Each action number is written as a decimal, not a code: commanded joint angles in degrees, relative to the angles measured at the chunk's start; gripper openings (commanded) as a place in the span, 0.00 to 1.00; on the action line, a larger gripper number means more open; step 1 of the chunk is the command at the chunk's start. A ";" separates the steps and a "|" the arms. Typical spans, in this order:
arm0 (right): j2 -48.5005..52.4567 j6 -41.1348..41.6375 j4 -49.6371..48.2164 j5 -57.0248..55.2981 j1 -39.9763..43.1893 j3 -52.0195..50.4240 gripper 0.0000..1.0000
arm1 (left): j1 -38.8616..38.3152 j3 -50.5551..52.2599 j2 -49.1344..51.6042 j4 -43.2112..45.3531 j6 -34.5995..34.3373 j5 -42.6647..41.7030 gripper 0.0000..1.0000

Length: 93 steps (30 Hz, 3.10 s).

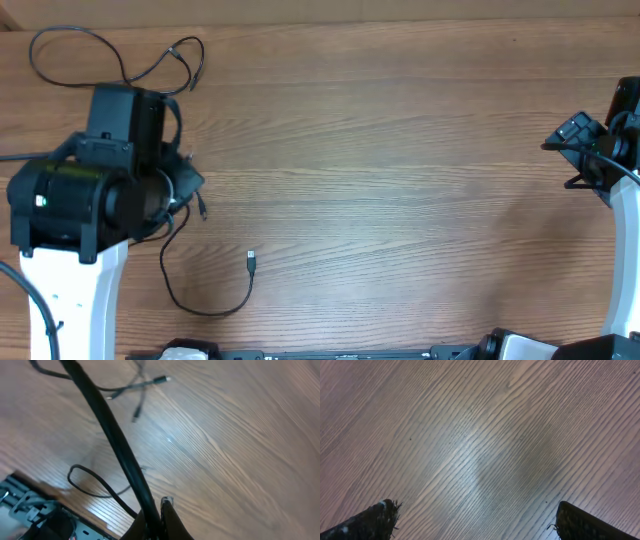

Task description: Untangle cables

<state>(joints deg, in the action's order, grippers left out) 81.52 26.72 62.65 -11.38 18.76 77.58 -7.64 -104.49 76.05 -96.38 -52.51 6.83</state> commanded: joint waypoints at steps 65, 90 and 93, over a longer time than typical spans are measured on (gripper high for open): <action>-0.11 -0.13 -0.20 -0.57 0.26 1.79 1.00 | 31.58 11.23 1.66 17.35 2.12 15.85 0.04; -0.11 -0.13 -0.20 -0.57 0.26 1.79 1.00 | 48.35 21.09 23.04 28.20 4.04 15.61 0.04; -0.11 -0.13 -0.20 -0.57 0.26 1.79 1.00 | 48.76 21.11 24.11 28.02 4.04 15.61 0.04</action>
<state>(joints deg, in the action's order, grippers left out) 81.52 26.76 62.63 -11.35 18.76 77.58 40.56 -83.68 99.61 -68.07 -48.95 21.30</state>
